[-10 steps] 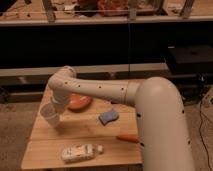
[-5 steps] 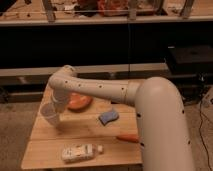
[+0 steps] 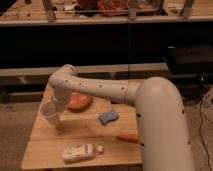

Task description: Pick up the ceramic cup

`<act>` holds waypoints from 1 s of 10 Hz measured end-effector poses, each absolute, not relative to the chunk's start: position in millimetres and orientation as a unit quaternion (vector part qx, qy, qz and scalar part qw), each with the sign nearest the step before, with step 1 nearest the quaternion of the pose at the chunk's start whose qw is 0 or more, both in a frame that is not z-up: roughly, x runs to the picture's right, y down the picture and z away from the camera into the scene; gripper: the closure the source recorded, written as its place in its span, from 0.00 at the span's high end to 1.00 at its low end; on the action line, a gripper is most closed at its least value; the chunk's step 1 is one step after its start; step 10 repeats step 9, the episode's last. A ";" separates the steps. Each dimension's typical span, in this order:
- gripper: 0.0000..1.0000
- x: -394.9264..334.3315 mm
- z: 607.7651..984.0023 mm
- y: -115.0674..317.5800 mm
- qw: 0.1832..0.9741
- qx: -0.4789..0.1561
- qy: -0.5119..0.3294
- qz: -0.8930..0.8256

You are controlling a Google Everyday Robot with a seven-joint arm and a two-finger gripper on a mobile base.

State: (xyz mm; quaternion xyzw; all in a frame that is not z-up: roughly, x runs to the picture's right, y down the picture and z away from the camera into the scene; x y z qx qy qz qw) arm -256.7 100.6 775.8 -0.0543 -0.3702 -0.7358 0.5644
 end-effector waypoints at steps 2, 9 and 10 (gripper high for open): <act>0.00 -256.5 775.7 99.2 0.564 -0.054 -0.371 -0.736; 0.00 -255.3 775.9 94.6 0.563 -0.053 -0.372 -0.737; 0.00 -255.3 775.9 94.6 0.563 -0.053 -0.372 -0.737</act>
